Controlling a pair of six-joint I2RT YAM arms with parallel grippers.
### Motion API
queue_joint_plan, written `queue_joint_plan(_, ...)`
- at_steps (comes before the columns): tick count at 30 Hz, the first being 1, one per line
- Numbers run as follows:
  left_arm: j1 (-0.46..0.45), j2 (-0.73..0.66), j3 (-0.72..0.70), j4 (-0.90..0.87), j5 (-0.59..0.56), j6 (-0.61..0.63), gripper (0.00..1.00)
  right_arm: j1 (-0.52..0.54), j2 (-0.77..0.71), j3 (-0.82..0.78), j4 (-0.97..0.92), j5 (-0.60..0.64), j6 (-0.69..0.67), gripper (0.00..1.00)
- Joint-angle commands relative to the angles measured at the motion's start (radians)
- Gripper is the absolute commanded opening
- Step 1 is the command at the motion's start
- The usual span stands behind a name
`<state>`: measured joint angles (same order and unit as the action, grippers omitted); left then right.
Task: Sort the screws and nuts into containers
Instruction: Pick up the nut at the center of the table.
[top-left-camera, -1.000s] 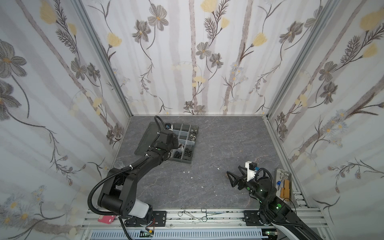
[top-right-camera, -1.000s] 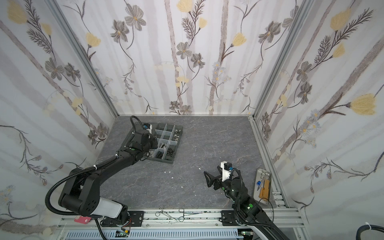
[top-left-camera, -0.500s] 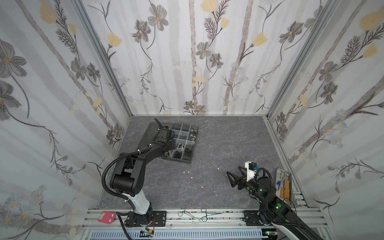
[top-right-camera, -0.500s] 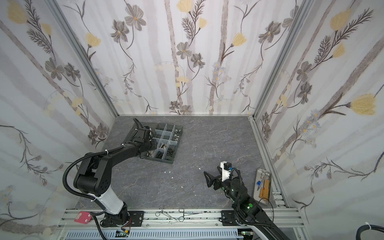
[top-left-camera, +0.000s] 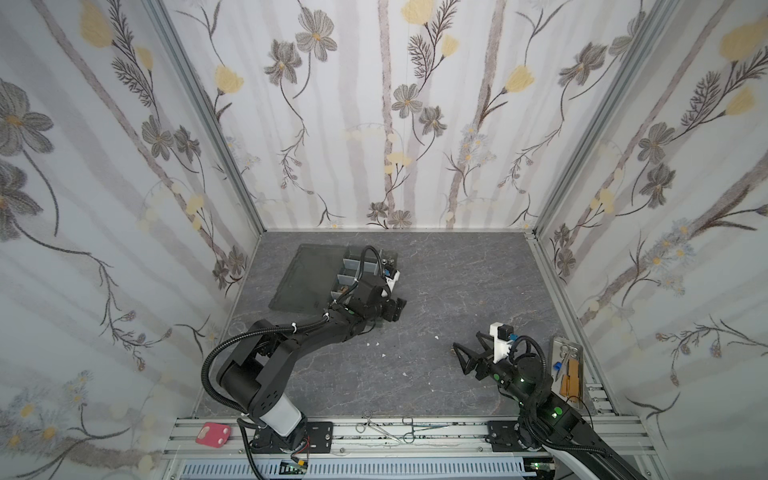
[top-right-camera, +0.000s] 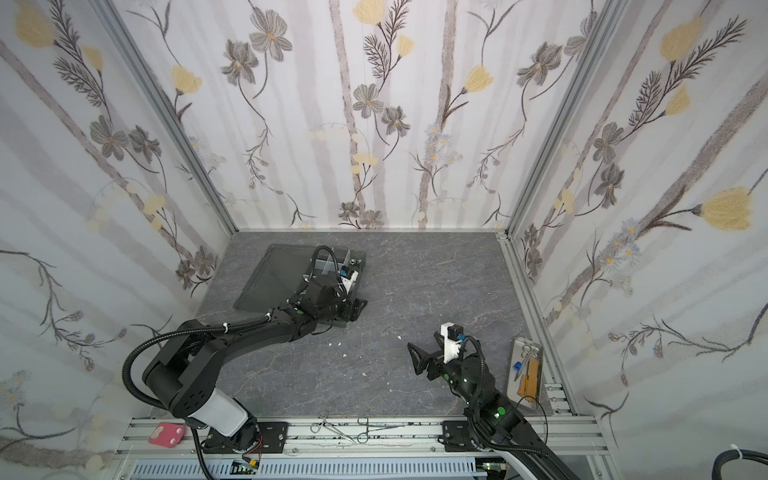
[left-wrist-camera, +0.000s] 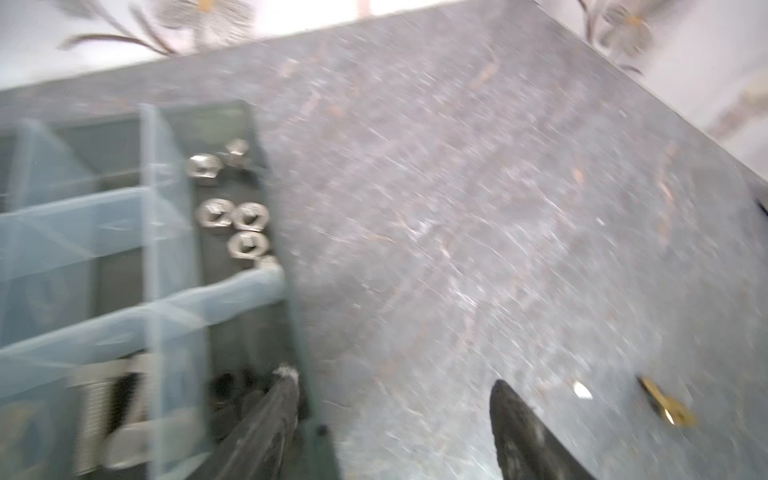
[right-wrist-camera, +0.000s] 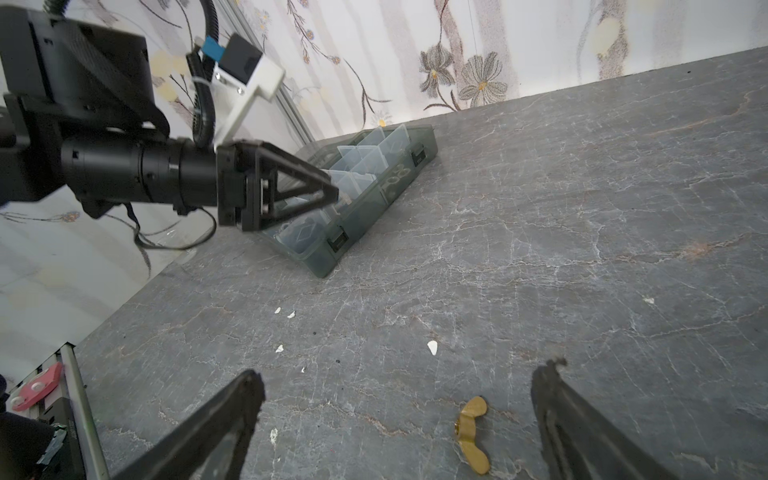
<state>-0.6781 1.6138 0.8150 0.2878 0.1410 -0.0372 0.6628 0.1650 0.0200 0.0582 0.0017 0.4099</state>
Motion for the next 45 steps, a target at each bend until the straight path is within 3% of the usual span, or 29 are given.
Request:
queue_joint_plan(1, -0.065, 0.046, -0.021, 0.228, 0.163, 0.095, 0.75, 0.003, -0.011, -0.002, 0.014, -0.014, -0.006, 1.00)
queue_joint_plan(9, -0.252, 0.277, 0.072, 0.274, 0.190, 0.197, 0.87, 0.005, -0.047, -0.002, -0.009, 0.010, 0.000, 1.00)
queue_joint_plan(20, -0.334, 0.451, 0.196, 0.279, 0.188, 0.190, 0.90, 0.005, -0.055, -0.004, -0.012, 0.008, 0.000, 1.00)
queue_joint_plan(27, -0.346, 0.467, 0.184, 0.269, 0.103, 0.191, 0.71, 0.005, -0.058, -0.003, -0.012, 0.012, 0.003, 1.00)
queue_joint_plan(29, -0.345, 0.459, 0.167, 0.269, 0.077, 0.196, 0.58, 0.005, -0.062, -0.003, -0.015, 0.011, 0.003, 1.00)
queue_joint_plan(34, -0.341, 0.450, 0.130, 0.259, 0.022, 0.219, 0.49, 0.005, -0.060, -0.006, -0.012, 0.011, 0.003, 1.00)
queue_joint_plan(45, -0.281, 0.419, 0.079, 0.234, -0.038, 0.244, 0.18, 0.005, -0.052, -0.007, -0.007, 0.017, 0.004, 1.00)
